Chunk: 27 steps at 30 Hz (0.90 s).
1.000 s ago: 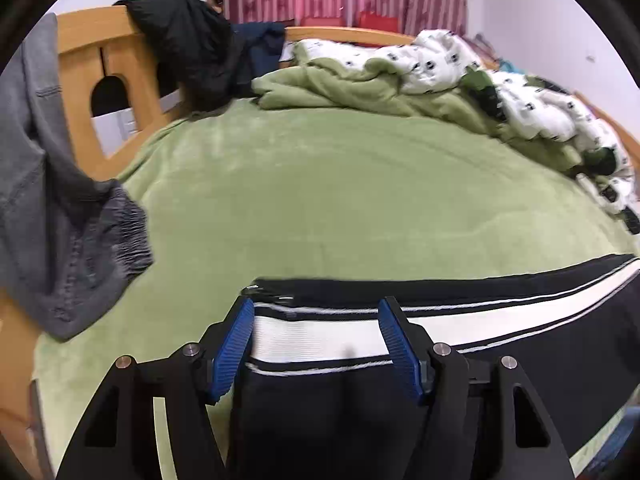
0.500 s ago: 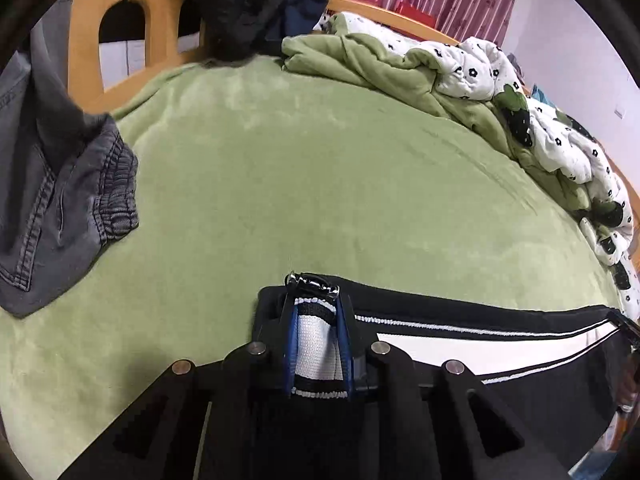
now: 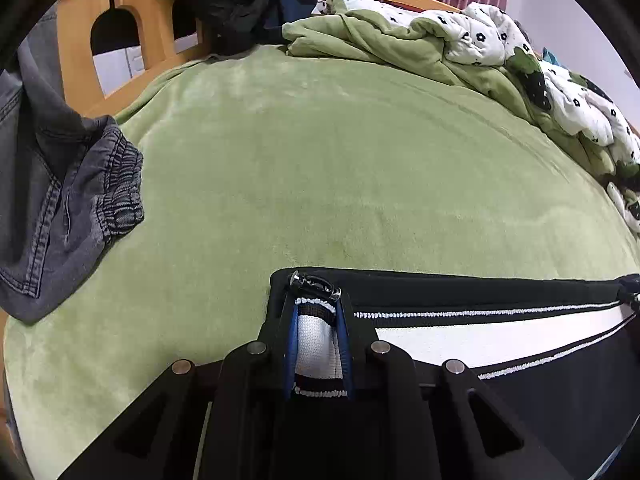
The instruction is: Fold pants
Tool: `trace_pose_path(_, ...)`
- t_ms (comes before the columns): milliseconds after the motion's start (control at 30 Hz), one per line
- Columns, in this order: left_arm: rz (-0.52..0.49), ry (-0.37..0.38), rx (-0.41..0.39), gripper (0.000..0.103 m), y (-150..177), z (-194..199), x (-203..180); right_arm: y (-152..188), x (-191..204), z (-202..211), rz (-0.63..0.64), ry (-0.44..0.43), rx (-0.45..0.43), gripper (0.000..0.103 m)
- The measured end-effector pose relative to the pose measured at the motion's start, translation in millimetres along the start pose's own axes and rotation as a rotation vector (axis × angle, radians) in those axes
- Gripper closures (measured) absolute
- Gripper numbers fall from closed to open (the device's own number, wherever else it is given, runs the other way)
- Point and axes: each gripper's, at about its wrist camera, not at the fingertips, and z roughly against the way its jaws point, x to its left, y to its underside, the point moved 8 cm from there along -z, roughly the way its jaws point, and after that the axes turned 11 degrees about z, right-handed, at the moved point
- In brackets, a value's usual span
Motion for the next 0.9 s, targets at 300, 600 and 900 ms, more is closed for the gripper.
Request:
trace_pose_path(300,0.023,0.006,-0.013,0.086,-3,1,4,-24,-2,38,0.032,0.080,-0.144,0.099)
trace_pose_path(600,-0.024,-0.129,-0.024,0.061,2,-2,-6,-10,-9,17,-0.023,0.141,-0.098,0.086)
trace_pose_path(900,-0.024,-0.053,-0.062,0.041,19,34,-35,43,-123,96,-0.081,0.280,-0.152,0.024)
